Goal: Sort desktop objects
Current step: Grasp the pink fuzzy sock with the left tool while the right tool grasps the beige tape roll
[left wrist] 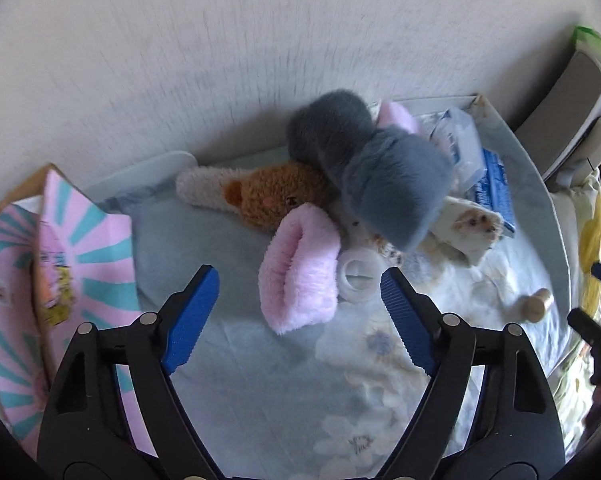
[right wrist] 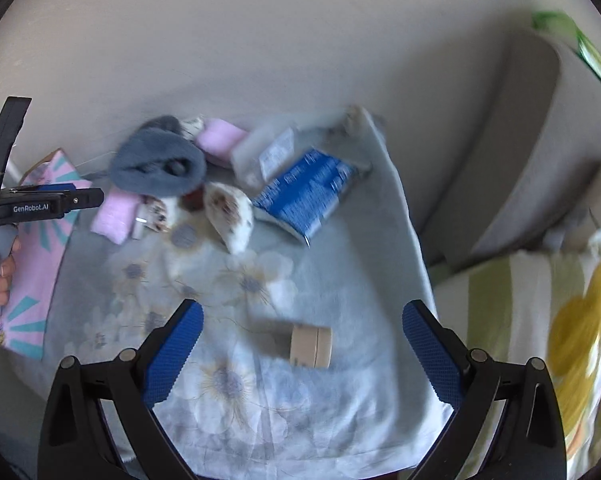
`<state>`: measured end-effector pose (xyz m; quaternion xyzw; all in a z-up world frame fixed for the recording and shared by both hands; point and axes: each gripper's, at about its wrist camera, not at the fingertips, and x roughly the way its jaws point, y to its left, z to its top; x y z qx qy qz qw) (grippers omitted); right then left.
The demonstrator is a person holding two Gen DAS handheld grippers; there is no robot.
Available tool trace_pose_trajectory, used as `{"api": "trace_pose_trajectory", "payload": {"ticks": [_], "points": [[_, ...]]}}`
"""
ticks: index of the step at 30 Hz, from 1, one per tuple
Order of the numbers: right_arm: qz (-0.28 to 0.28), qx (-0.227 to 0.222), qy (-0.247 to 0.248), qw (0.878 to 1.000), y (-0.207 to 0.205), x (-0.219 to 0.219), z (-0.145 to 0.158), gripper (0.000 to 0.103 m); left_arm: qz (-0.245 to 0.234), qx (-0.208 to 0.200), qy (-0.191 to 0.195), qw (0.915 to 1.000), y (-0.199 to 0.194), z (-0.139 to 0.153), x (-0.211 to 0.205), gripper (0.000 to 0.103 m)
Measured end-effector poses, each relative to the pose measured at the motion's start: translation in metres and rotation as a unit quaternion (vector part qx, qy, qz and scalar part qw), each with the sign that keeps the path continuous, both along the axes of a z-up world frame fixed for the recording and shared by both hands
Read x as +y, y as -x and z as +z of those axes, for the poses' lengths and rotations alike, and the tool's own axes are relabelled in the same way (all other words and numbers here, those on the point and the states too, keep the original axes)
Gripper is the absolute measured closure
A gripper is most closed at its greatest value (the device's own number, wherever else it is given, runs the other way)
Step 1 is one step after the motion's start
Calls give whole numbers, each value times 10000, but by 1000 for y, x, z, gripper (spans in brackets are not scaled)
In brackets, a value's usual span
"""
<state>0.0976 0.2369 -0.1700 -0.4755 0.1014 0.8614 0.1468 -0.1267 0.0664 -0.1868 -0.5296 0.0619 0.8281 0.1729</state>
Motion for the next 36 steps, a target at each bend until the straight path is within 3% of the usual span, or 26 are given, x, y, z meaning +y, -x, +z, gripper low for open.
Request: {"api": "trace_pose_trajectory", "payload": {"ticks": [12,18,20,23,26,27,36], "points": [[-259,-424,129,9987,6,7,-40,37,3,-370,-125,9992,13,-41,-8,22],[-284,-502,173,9982,4,6,-43,43,-95,-394,-231,9989,11,-37,-9,38],[-314,-522,169,9980,4,7,-44,46,-118,-417,-235,9988,11,-37,-10,51],[-352,-566,217,9975,3,6,-47,57,-133,-478,-203,9986,10,-39,-10,67],[-377,-636,291,9968,2,5,-50,72,-132,-397,-258,9988,8,-37,-13,75],[-402,-625,320,9967,1,5,-49,76,-124,-373,-258,9989,8,-35,-13,76],[-310,-485,245,9980,-7,-2,-31,77,-125,-208,-281,9993,-1,-13,-13,80]]}}
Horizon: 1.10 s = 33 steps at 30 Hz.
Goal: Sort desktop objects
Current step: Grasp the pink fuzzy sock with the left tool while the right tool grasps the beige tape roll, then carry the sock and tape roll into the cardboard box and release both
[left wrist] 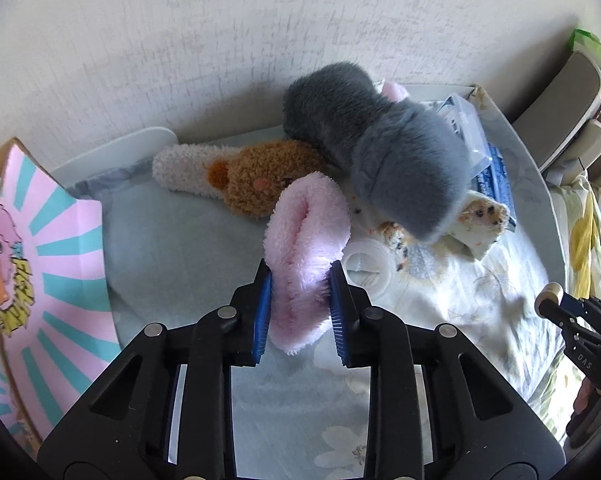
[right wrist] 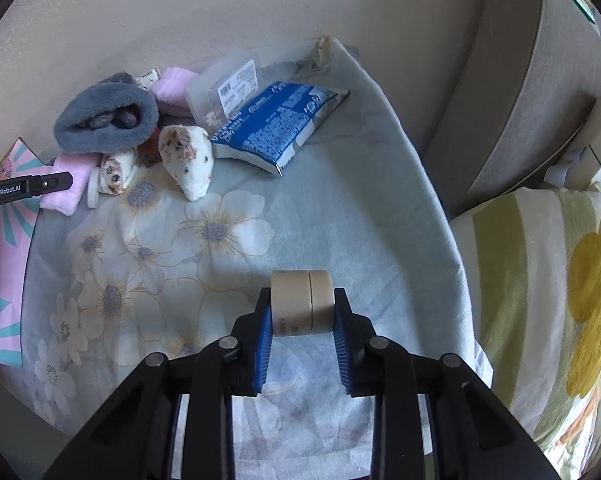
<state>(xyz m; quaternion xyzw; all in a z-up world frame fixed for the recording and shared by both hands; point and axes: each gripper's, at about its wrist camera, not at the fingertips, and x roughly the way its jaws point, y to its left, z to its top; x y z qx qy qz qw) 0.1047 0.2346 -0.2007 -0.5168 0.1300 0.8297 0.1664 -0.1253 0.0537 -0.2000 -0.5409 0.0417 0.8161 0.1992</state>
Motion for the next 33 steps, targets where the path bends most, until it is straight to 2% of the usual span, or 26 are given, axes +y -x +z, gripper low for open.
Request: {"api": "trace_pose_trajectory", "payload": {"ticks": [11,15,23,29,33], "points": [[266,180,-3,9995,5,1,27,78,135,77,-173,9997,-27,44,3,80],[426,293,-41,9987,11,-1,43,78,237,235,-299,9990,-34,67,-3,80],[875,436,-122,9951,33,-15,68,78,372,732,-214,9964,-41,111,-13,80],[1263,576,-152,9902,54,-31,86,78,783,716,-472,9932,-43,128,-37,80],[1537,689,-198,9855,71,-44,100,78,1062,852,-462,9896,-47,137,-58,80]]}}
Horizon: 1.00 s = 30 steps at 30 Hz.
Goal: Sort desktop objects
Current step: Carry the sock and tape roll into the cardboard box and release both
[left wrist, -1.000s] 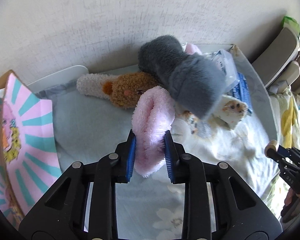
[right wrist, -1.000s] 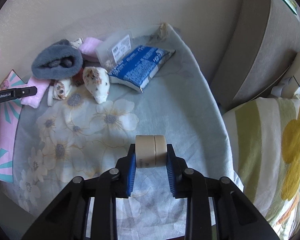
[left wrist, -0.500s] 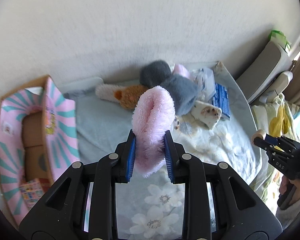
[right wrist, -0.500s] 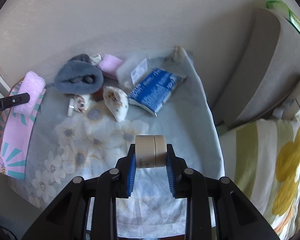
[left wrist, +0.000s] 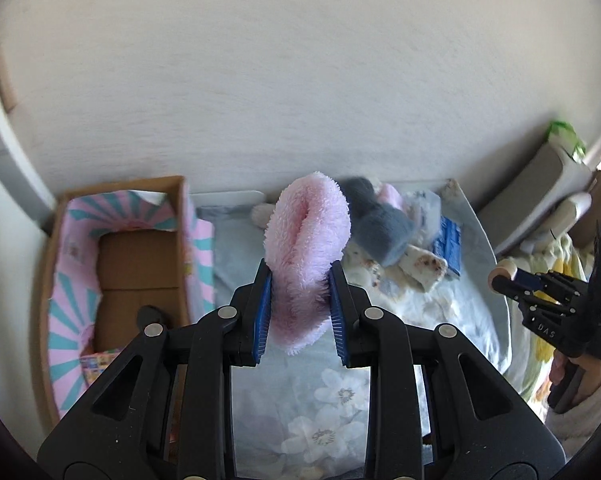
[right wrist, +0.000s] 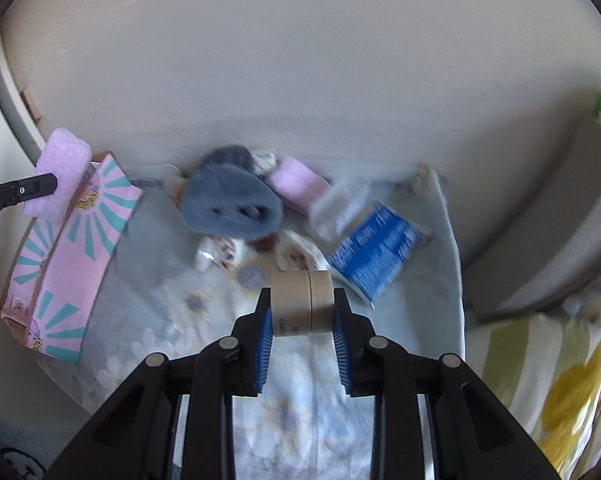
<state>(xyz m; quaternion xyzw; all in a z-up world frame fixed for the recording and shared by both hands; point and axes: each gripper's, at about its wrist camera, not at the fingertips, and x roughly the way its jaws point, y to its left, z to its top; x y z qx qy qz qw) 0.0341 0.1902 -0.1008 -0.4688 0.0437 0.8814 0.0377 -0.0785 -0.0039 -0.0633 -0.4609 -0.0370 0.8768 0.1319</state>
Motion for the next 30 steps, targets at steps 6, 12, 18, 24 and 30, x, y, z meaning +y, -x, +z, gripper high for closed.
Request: {"api": "trace_pose_trajectory", "payload": {"ticks": [6,12,18,24,30], "points": [[499,230,81,9985,33,-24,25,78,477,118,34,9988,-6,11,-35,80],[1119,397,-18,9929,64,-58,44,78,1006,198,195,9945,-19,13,-69,80],[1828,528,-70,9817,92,-104,62,78,1467,148,106,9890,-36,7,-103,80],[2606,525,-24,9640,124,-160,75,78,1860,108,48,9825,-59,1,-131,80],[3488,282,-233,9365,156,-226,67,78,2130,-134,-95,9769,-70,-18,-140,80]]}}
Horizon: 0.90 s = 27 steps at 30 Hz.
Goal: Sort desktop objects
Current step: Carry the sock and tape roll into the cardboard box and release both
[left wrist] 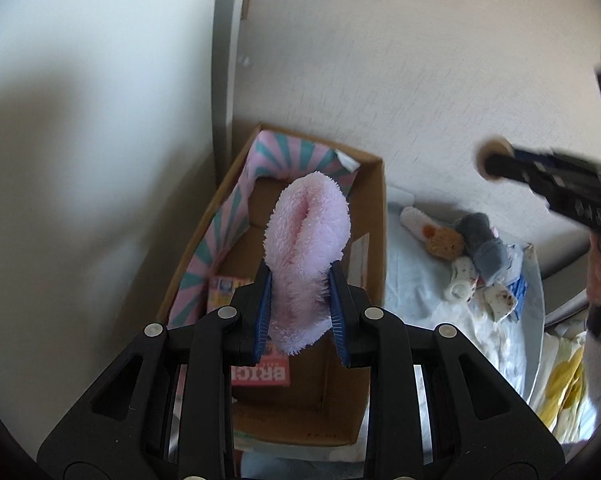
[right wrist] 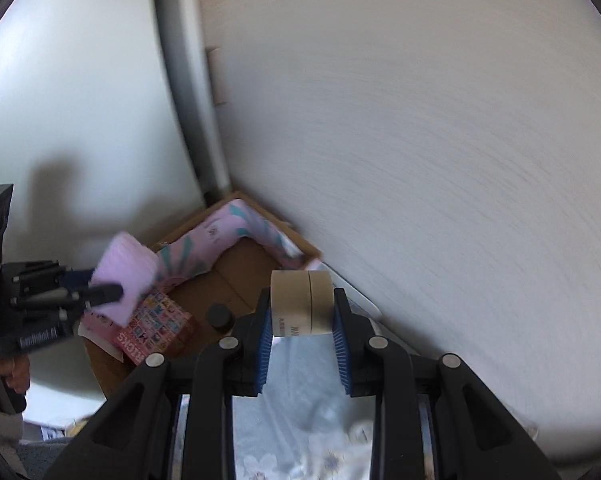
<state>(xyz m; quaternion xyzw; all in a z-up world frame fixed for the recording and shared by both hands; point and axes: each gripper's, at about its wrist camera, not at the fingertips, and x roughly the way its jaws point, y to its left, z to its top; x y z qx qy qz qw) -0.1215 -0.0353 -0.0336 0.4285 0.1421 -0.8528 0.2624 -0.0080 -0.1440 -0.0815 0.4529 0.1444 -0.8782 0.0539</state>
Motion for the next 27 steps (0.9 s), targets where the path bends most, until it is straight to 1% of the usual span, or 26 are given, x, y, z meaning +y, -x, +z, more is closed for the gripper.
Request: {"api": "trace_pose_trajectory", "payload": {"ticks": [3,7,10,13,19,21,24,26,27], "points": [[316,-152,-130,9993,10,-26,-13,78,-7,-100,-85,9999,-3,-11,3,80],[647,-434,-228,9967,22,-64,-40,78,-62,-221,-142,9996,-6,-24,7,80],[806,-598,-385,9942,28,-81,-64,78,-63,-356,-178,9992,-3,-33,12,80],[851,-760,-482,9923,37,-88,-80,78,-31,-451,-207,9988,-4,-39,14,80],[826,-1057,-317,9905,49,-88,-91,78,21,-544,-217,9983,-4,-46,15,80],[849,-1067,-323,9901,51,-89,-94,78,52,-572,-325,9978,-3,-48,13,79],[839,-1316,-214,9875,56,-89,-100,78,88,-618,-509,9968,-2,-54,13,79],[876,-1430,-154,9857,58,-91,-100,77,76,-683,-680,9953,-1,-57,12,75],[882,-1469,-172,9851,58,-91,-101,71,68,-775,-797,9938,1,-61,12,72]]}}
